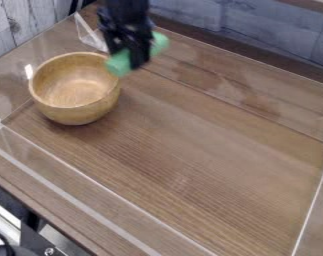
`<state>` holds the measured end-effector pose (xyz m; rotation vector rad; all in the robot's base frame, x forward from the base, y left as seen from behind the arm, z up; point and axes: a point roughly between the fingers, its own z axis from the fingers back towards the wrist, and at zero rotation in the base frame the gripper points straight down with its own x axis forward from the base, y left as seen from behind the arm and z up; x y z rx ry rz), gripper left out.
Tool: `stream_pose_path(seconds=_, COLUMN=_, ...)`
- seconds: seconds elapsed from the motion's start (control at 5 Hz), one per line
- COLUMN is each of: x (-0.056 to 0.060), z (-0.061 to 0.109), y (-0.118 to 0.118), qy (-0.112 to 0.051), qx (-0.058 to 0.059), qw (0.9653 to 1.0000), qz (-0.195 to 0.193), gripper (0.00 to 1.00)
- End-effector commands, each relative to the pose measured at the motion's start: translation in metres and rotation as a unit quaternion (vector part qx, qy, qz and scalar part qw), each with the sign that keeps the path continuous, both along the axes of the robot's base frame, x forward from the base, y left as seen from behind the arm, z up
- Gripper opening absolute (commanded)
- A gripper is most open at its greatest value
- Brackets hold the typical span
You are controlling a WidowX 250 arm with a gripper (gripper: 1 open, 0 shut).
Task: Put green object into wooden bowl
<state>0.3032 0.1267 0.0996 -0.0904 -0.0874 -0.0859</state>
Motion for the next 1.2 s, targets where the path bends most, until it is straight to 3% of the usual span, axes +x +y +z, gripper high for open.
stream_pose_path(seconds=0.0, x=-0.010, z=0.026, y=0.025, qy=-0.031, qx=0.018, qw=0.9992, qz=-0.017, gripper=0.00)
stream_pose_path(seconds=0.4, x=-0.035, z=0.024, y=0.054, qy=-0.026, qx=0.020, qw=0.9989, qz=-0.034, gripper=0.00)
stream_pose_path(seconds=0.6, x=-0.041, z=0.019, y=0.064, qy=-0.022, qx=0.018, qw=0.9990, qz=-0.034, gripper=0.00)
stream_pose_path(seconds=1.0, x=-0.038, z=0.003, y=0.042, qy=-0.020, qx=0.015, qw=0.9997, qz=-0.003, gripper=0.00)
